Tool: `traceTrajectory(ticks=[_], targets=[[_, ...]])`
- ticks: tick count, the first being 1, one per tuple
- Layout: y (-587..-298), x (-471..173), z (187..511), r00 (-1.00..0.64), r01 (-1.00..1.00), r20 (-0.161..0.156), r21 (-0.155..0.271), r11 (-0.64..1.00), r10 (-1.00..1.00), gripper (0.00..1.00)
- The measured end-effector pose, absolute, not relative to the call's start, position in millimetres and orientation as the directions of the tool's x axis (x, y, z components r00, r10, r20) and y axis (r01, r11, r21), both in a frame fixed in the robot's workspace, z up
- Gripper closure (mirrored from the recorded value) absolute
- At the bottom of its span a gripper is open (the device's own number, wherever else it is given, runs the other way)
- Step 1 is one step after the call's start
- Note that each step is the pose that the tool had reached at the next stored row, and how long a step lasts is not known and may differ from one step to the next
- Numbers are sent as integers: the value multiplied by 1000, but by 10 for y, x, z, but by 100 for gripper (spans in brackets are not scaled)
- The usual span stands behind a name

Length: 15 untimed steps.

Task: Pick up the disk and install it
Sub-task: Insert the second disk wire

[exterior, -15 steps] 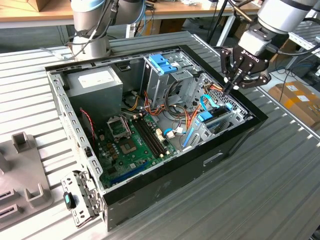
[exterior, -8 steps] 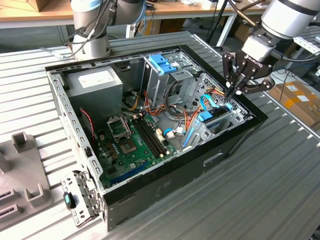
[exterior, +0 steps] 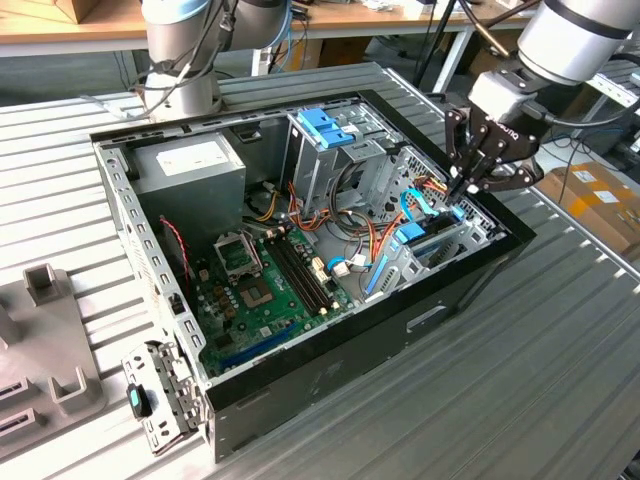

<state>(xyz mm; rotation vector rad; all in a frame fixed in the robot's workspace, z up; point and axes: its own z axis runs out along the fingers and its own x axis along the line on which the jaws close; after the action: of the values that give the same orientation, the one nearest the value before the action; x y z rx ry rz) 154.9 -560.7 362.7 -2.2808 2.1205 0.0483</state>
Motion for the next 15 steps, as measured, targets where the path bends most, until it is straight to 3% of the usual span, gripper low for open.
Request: traceTrajectory(ticks=[15], targets=[[-5621,1425,3551,16,-1000,-42,1,-16,-999,84]])
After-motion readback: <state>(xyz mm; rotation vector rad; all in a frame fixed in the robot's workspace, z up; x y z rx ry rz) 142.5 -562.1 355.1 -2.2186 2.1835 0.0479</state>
